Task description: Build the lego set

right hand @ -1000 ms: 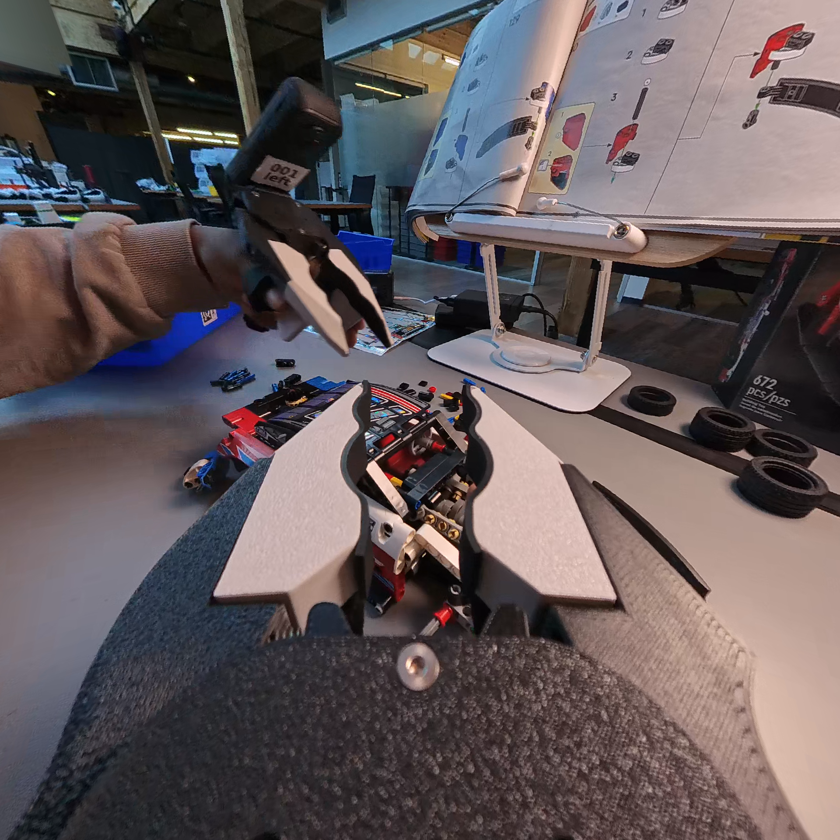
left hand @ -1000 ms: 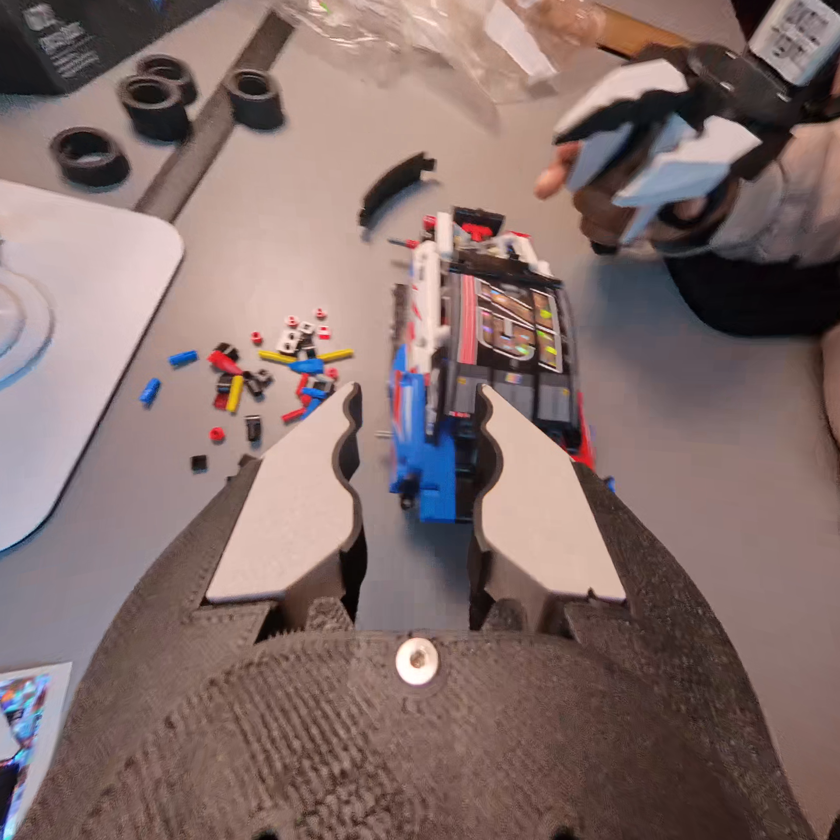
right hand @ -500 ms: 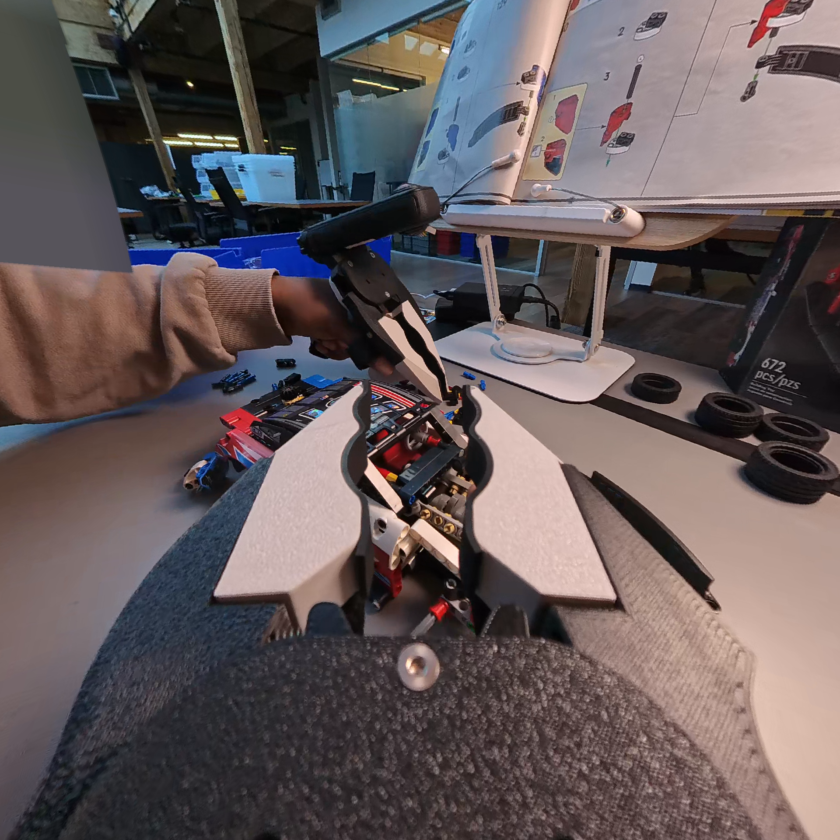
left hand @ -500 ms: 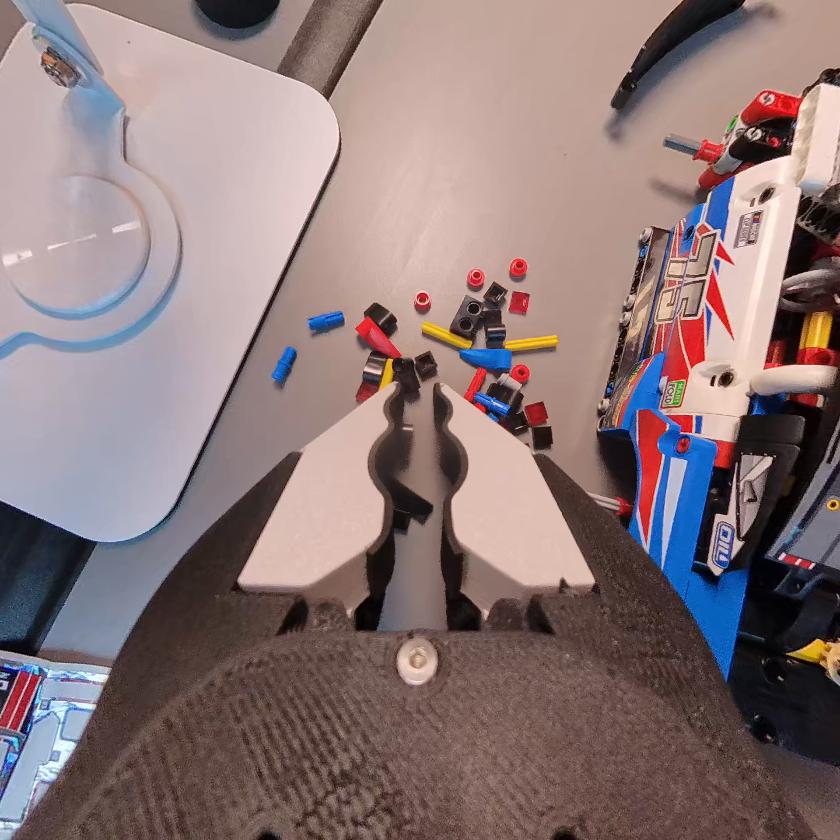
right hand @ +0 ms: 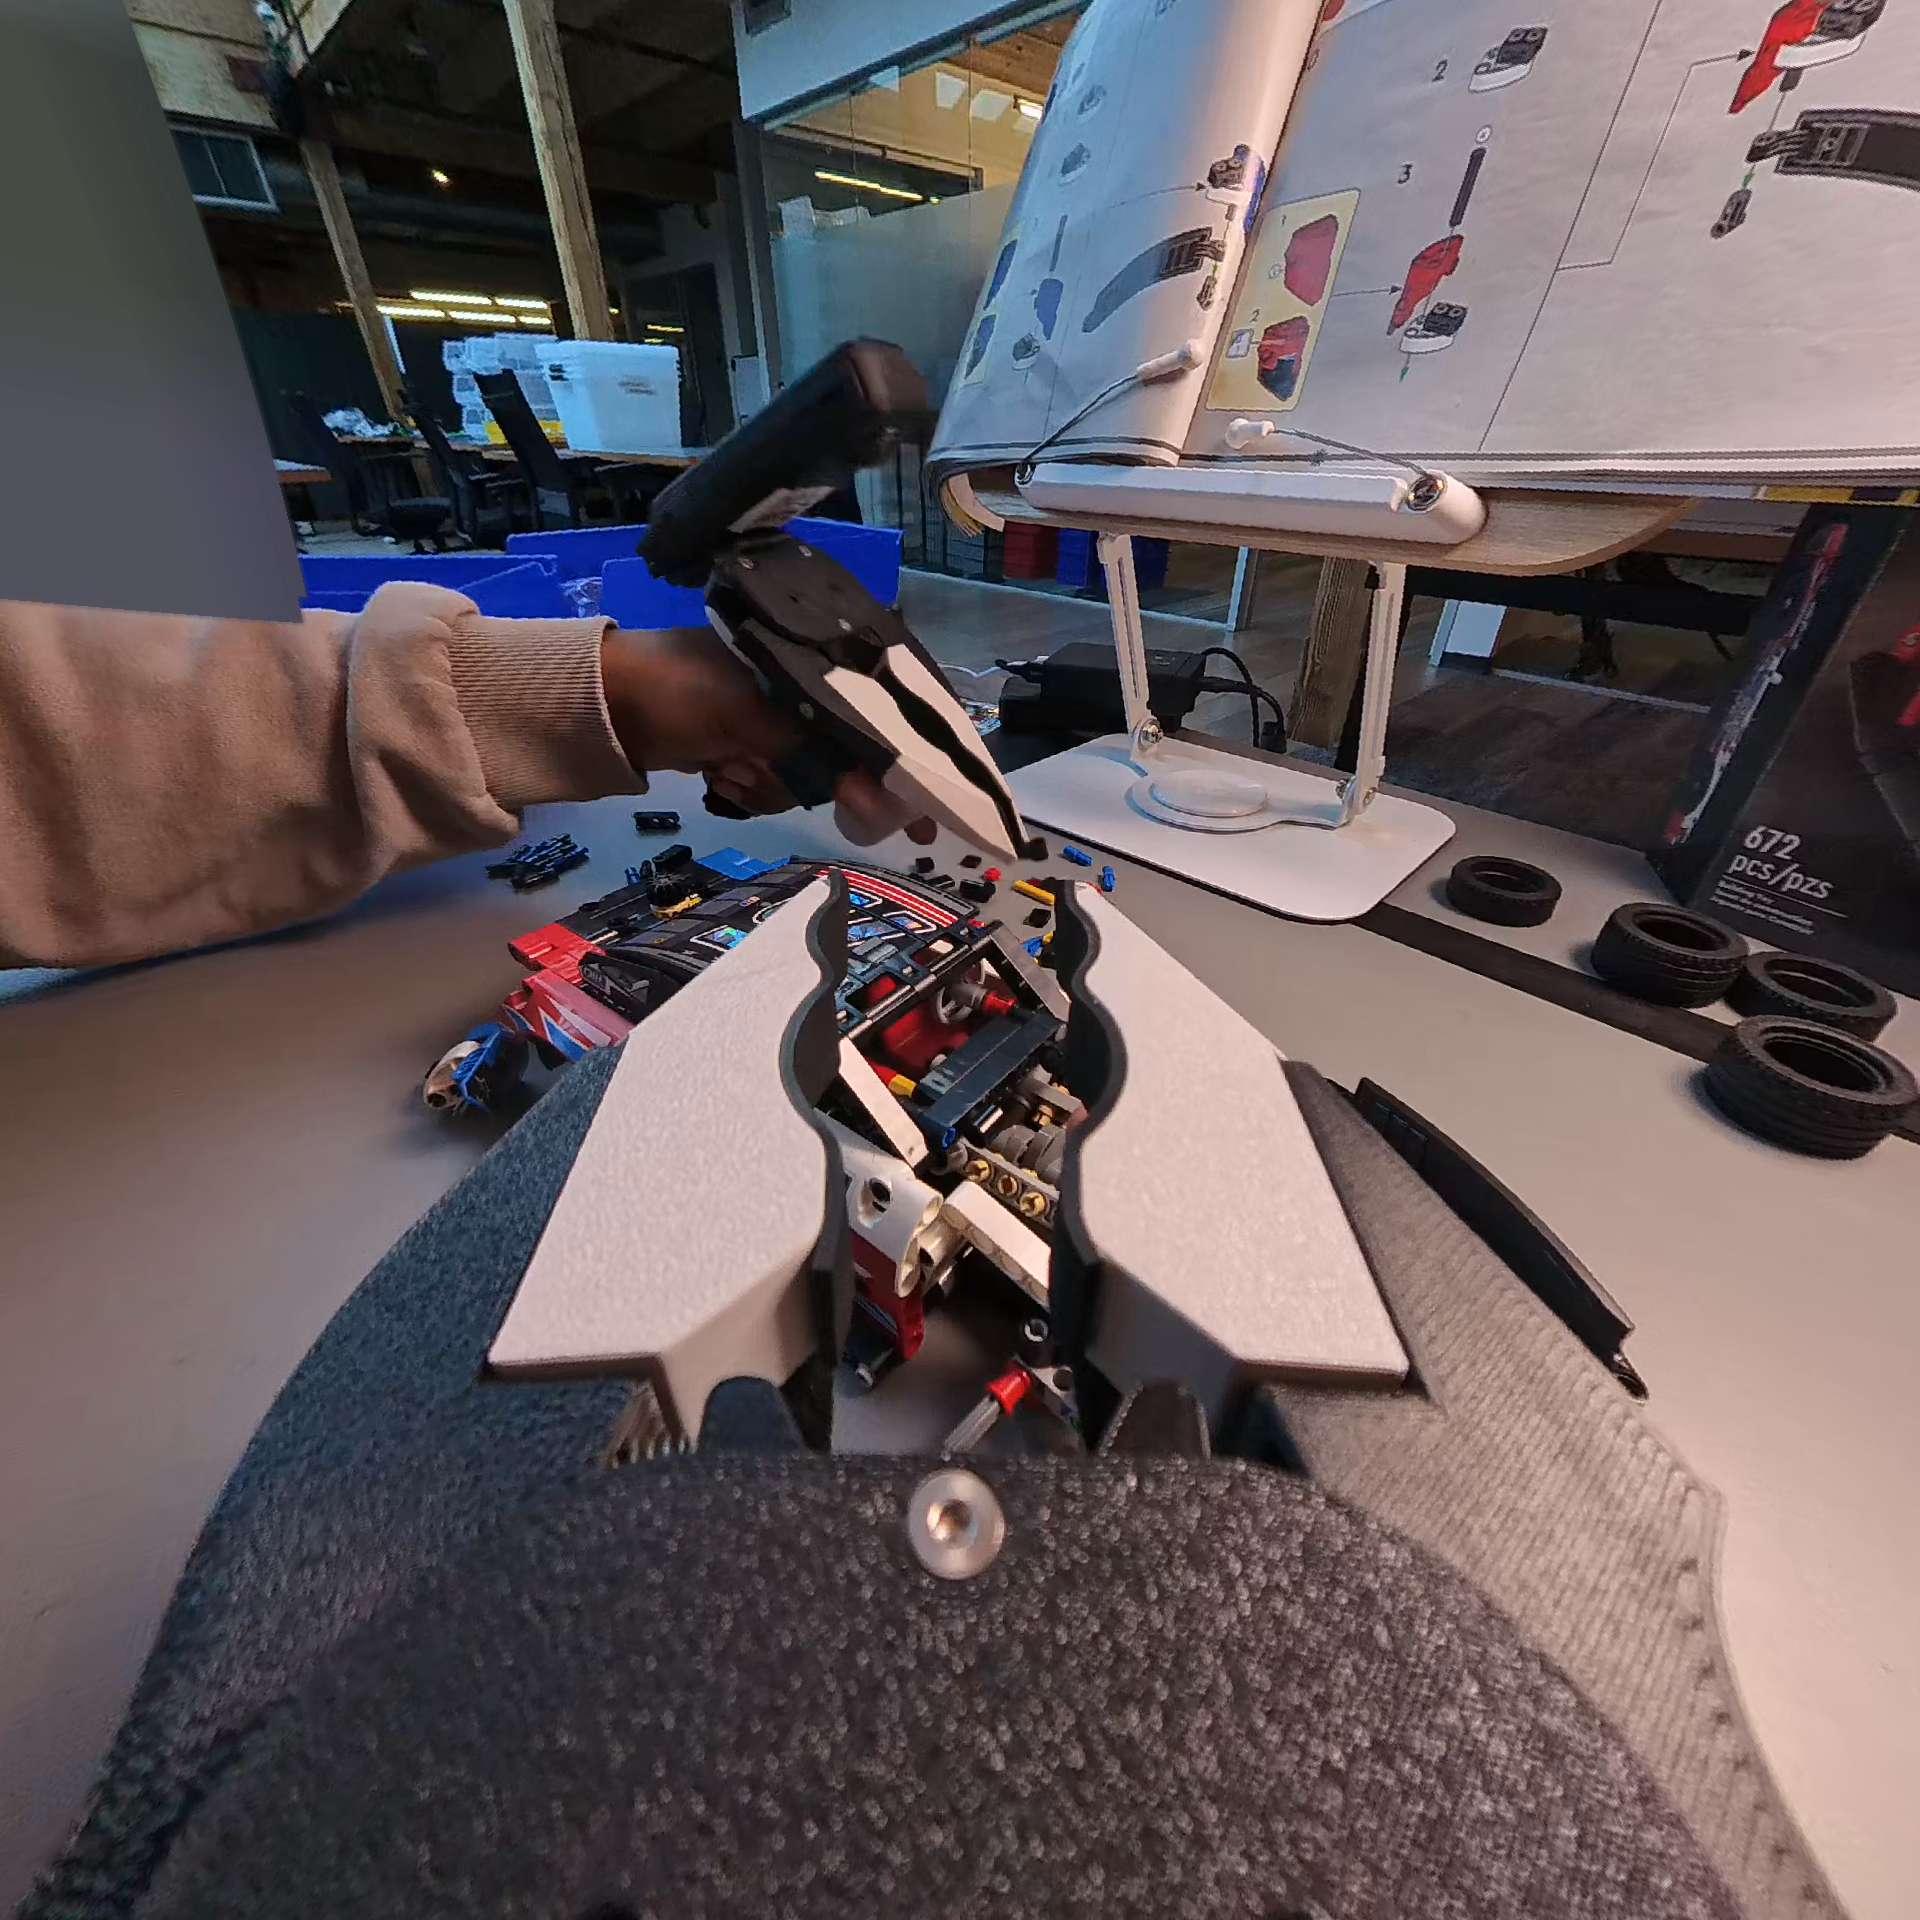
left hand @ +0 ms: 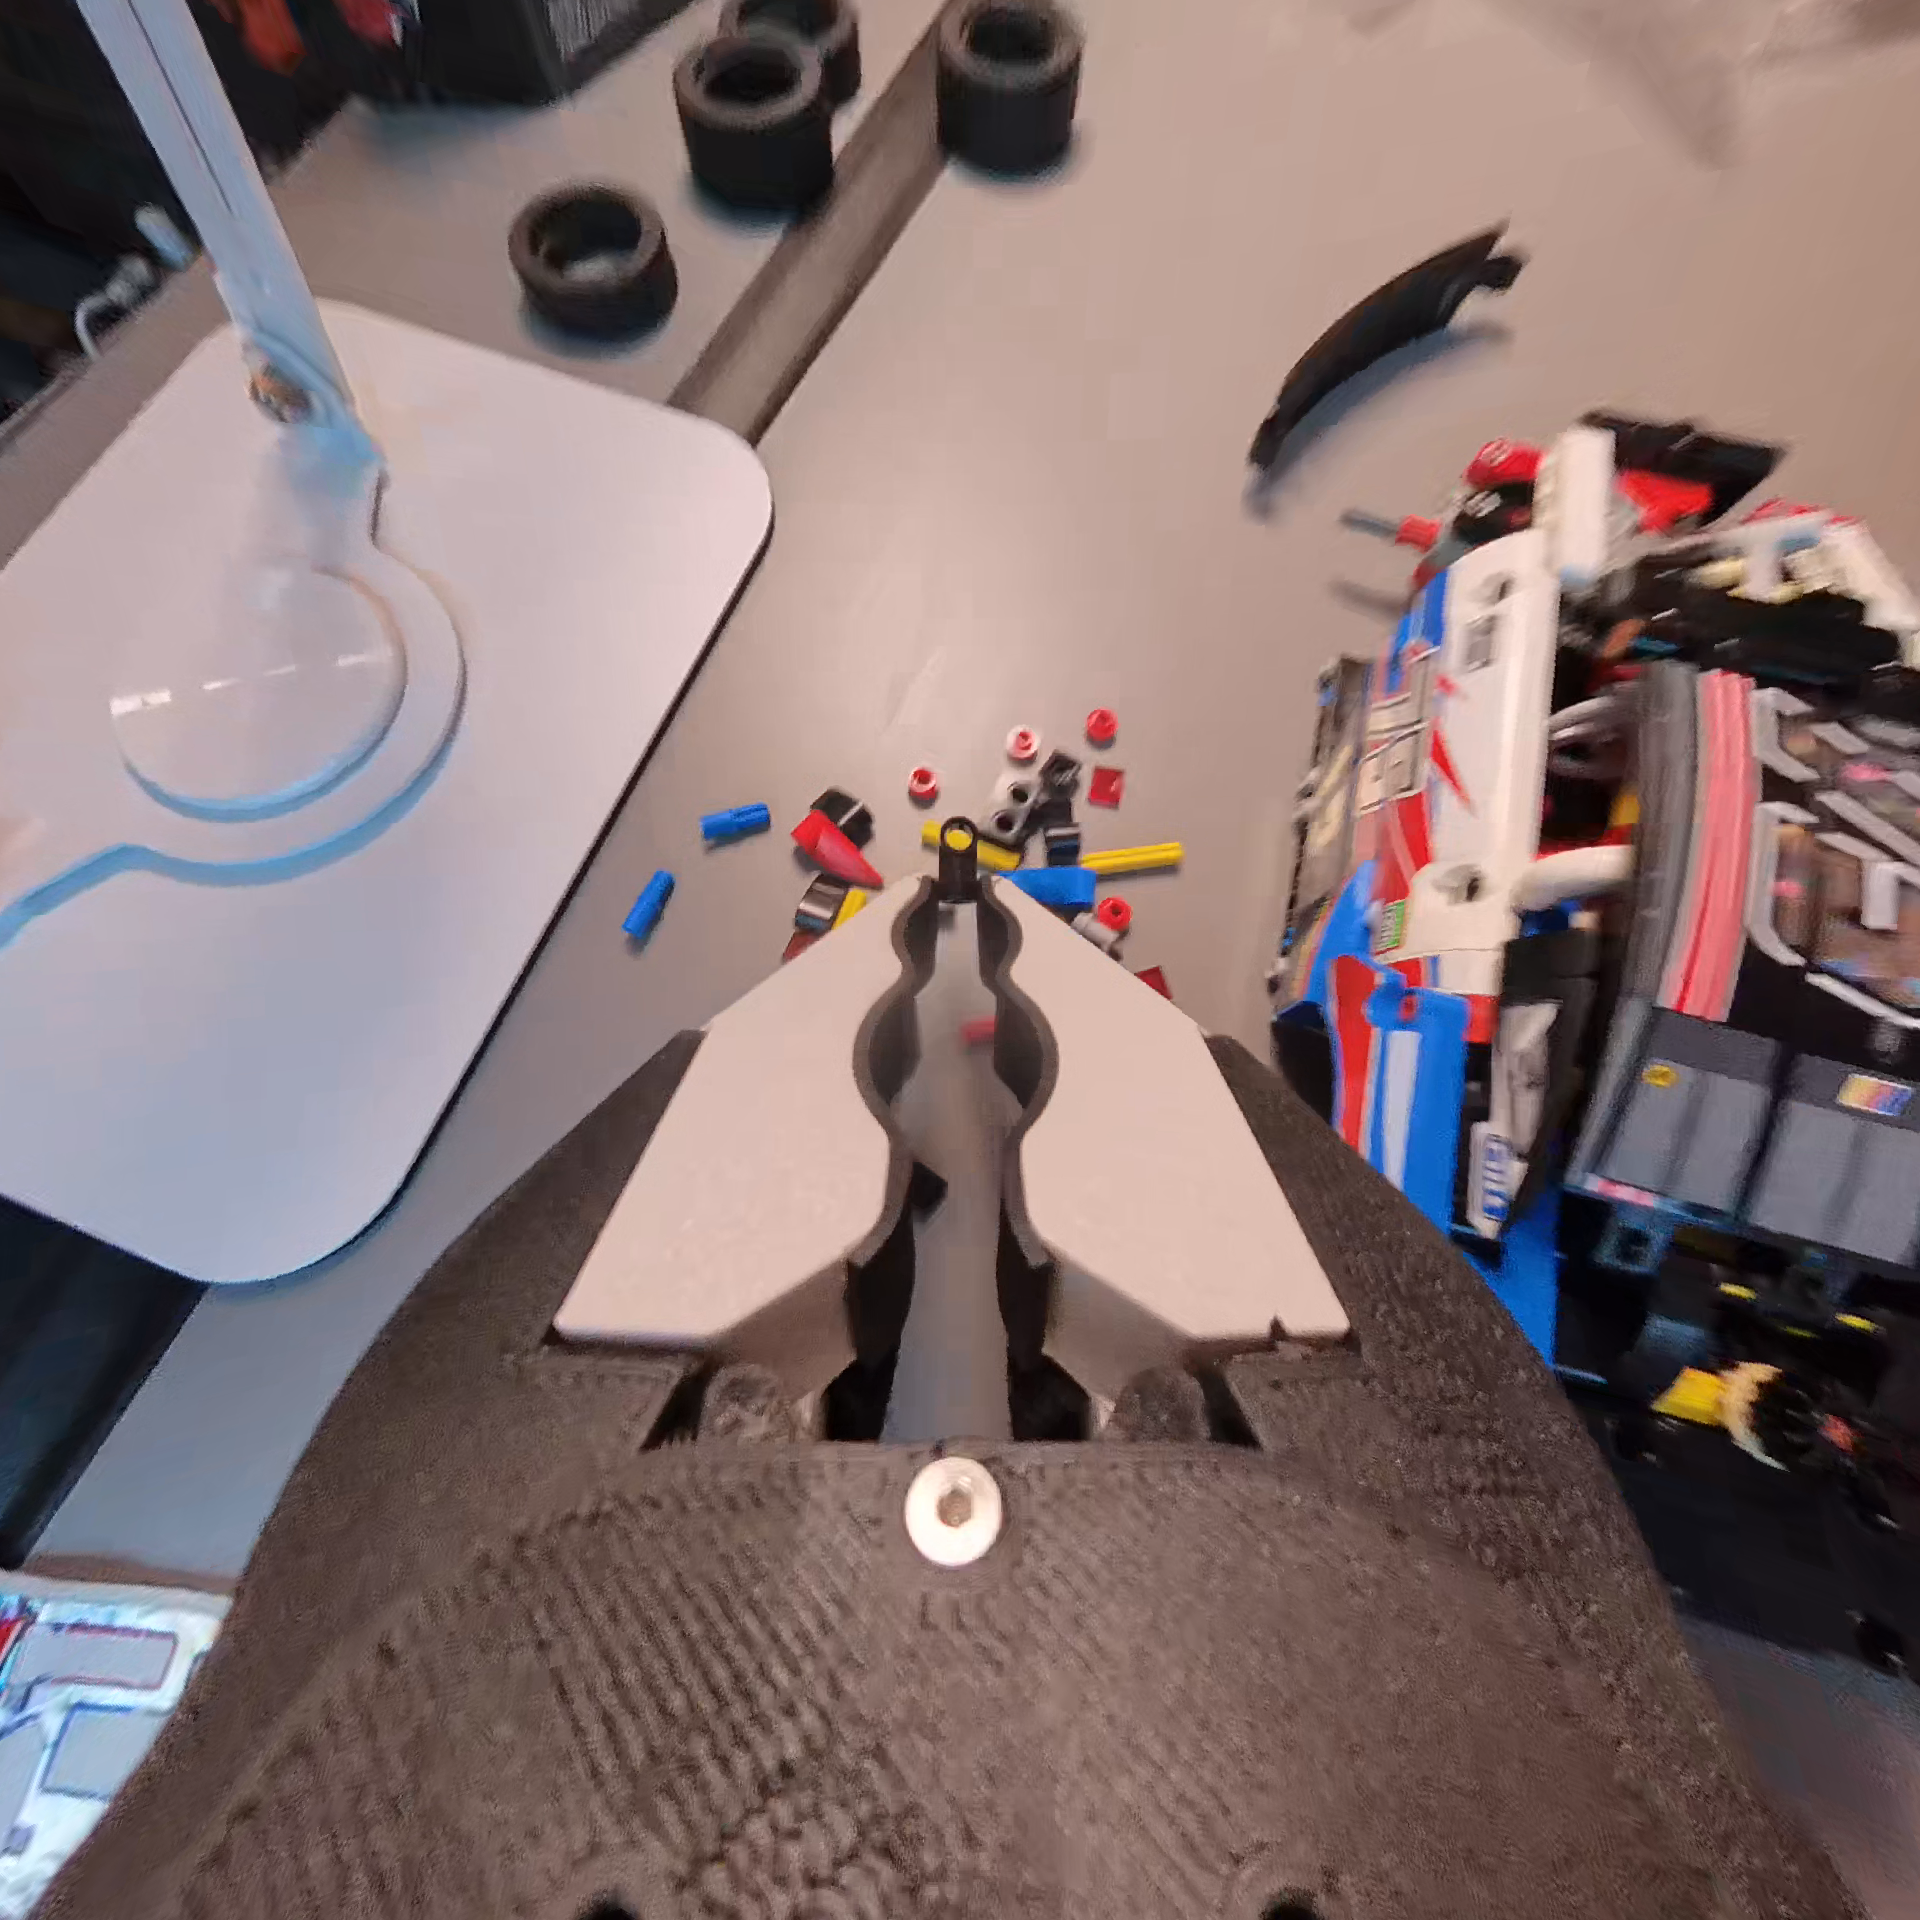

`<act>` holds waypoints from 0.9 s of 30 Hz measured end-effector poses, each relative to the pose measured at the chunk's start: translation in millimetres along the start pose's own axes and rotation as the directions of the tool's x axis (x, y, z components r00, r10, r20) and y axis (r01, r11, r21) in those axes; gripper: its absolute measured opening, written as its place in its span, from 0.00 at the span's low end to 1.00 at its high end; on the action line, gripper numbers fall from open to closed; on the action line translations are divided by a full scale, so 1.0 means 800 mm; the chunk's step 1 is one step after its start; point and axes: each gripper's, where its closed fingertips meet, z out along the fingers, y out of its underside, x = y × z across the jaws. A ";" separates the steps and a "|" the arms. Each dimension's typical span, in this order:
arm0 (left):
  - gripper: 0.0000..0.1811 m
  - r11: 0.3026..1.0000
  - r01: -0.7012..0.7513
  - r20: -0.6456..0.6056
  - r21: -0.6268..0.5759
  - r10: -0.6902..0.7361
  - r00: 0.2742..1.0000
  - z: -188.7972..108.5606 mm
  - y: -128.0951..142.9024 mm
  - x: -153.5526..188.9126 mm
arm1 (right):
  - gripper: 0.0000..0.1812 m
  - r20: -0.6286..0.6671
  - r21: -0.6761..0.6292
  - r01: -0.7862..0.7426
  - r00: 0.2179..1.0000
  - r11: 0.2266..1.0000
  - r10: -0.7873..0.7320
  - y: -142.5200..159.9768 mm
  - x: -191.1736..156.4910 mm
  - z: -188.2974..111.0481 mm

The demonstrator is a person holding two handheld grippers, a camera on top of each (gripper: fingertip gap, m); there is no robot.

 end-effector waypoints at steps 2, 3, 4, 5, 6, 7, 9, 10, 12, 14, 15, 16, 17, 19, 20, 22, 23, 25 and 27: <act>0.02 0.976 0.000 -0.094 0.219 0.021 0.995 -0.030 -0.038 0.030 | 0.20 0.004 0.005 0.007 1.000 1.000 -0.007 -0.001 -0.002 0.000; 0.03 0.941 0.024 -0.163 0.338 0.033 0.986 -0.051 -0.058 0.051 | 0.20 0.005 0.008 0.010 1.000 1.000 -0.010 -0.002 -0.003 0.000; 0.02 0.899 0.074 -0.239 0.431 0.035 0.970 -0.072 -0.076 0.072 | 0.20 0.009 0.016 0.008 1.000 1.000 -0.008 -0.005 -0.005 0.000; 0.02 0.856 0.130 -0.310 0.500 0.037 0.950 -0.093 -0.090 0.090 | 0.20 0.020 0.029 -0.005 1.000 1.000 0.004 -0.009 -0.009 0.000; 0.03 0.818 0.178 -0.370 0.547 0.045 0.928 -0.112 -0.100 0.107 | 0.20 0.039 0.046 -0.018 0.999 0.999 0.017 -0.015 -0.015 0.000; 0.02 0.791 0.212 -0.412 0.574 0.055 0.910 -0.127 -0.106 0.122 | 0.17 0.060 0.060 -0.024 0.998 0.998 0.020 -0.022 -0.021 0.001; 0.03 0.750 0.258 -0.471 0.610 0.081 0.878 -0.151 -0.113 0.150 | 0.13 0.088 0.087 -0.019 0.996 0.996 0.012 -0.036 -0.036 0.004; 0.02 0.731 0.283 -0.497 0.621 0.089 0.863 -0.161 -0.116 0.162 | 0.13 0.108 0.101 -0.016 0.994 0.995 0.005 -0.045 -0.045 0.005; 0.02 0.708 0.314 -0.527 0.632 0.096 0.844 -0.177 -0.118 0.182 | 0.12 0.154 0.125 -0.008 0.988 0.992 -0.011 -0.064 -0.066 0.008; 0.02 0.702 0.318 -0.537 0.637 0.108 0.837 -0.188 -0.115 0.201 | 0.12 0.223 0.144 -0.033 0.975 0.989 0.000 -0.084 -0.090 0.011; 0.02 0.709 0.306 -0.531 0.635 0.112 0.840 -0.191 -0.111 0.210 | 0.12 0.273 0.137 -0.062 0.962 0.989 0.022 -0.092 -0.104 0.012; 0.02 0.714 0.296 -0.523 0.635 0.116 0.844 -0.193 -0.106 0.218 | 0.13 0.330 0.120 -0.107 0.942 0.987 0.062 -0.100 -0.118 0.012; 0.02 0.713 0.295 -0.525 0.635 0.119 0.843 -0.196 -0.102 0.227 | 0.14 0.385 0.101 -0.162 0.916 0.982 0.112 -0.106 -0.131 0.012; 0.02 0.715 0.301 -0.535 0.631 0.121 0.836 -0.202 -0.092 0.243 | 0.14 0.457 0.061 -0.245 0.869 0.968 0.191 -0.114 -0.150 0.014; 0.02 0.715 0.298 -0.532 0.633 0.121 0.838 -0.205 -0.086 0.249 | 0.14 0.473 0.039 -0.257 0.856 0.965 0.209 -0.114 -0.158 0.017; 0.02 0.719 0.296 -0.530 0.629 0.118 0.840 -0.211 -0.076 0.259 | 0.14 0.504 0.007 -0.240 0.839 0.971 0.204 -0.110 -0.175 0.020; 0.02 0.721 0.296 -0.526 0.627 0.112 0.843 -0.213 -0.072 0.262 | 0.12 0.521 -0.003 -0.226 0.831 0.974 0.194 -0.108 -0.185 0.021; 0.02 0.716 0.304 -0.529 0.628 0.106 0.842 -0.221 -0.064 0.267 | 0.08 0.533 -0.016 -0.200 0.827 0.980 0.178 -0.103 -0.198 0.024; 0.02 0.709 0.314 -0.531 0.632 0.100 0.842 -0.228 -0.059 0.271 | 0.04 0.536 -0.027 -0.173 0.829 0.985 0.160 -0.097 -0.206 0.028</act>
